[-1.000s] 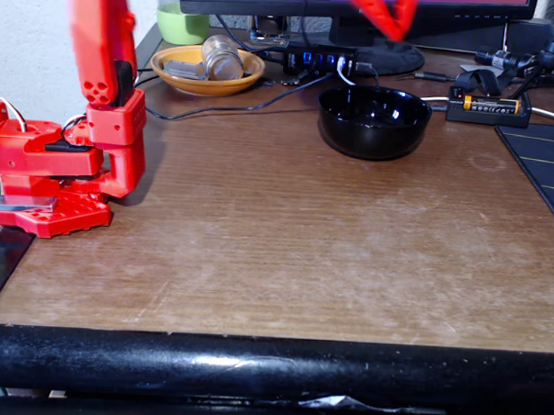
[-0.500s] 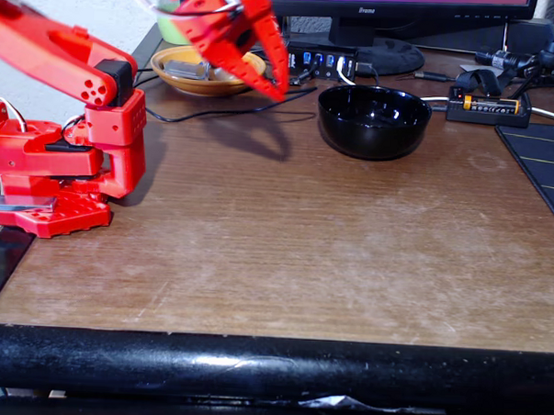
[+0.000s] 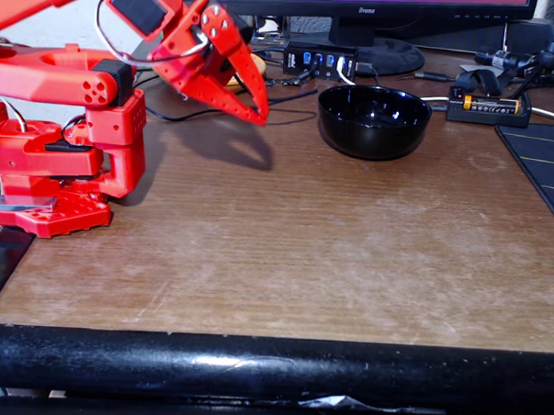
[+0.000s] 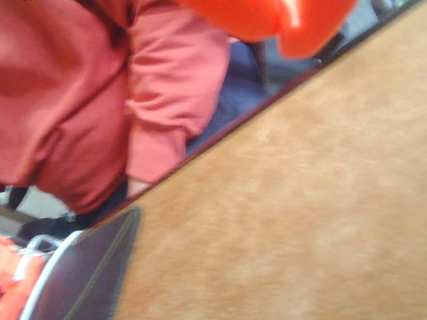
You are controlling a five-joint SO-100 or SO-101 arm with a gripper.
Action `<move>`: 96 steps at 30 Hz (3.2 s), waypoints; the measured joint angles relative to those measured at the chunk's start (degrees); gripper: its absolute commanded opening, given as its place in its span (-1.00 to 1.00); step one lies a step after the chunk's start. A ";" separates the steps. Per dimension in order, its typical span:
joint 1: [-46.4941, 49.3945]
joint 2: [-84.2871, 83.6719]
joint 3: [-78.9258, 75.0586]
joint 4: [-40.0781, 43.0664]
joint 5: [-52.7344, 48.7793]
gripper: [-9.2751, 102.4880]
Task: Ramasse la gomme et mets-la dans le bol.
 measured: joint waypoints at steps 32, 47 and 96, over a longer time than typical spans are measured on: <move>-5.89 5.27 24.52 1.05 4.48 -0.94; -5.80 5.27 24.70 1.49 6.77 -0.94; -5.80 5.27 24.70 1.49 6.77 -0.94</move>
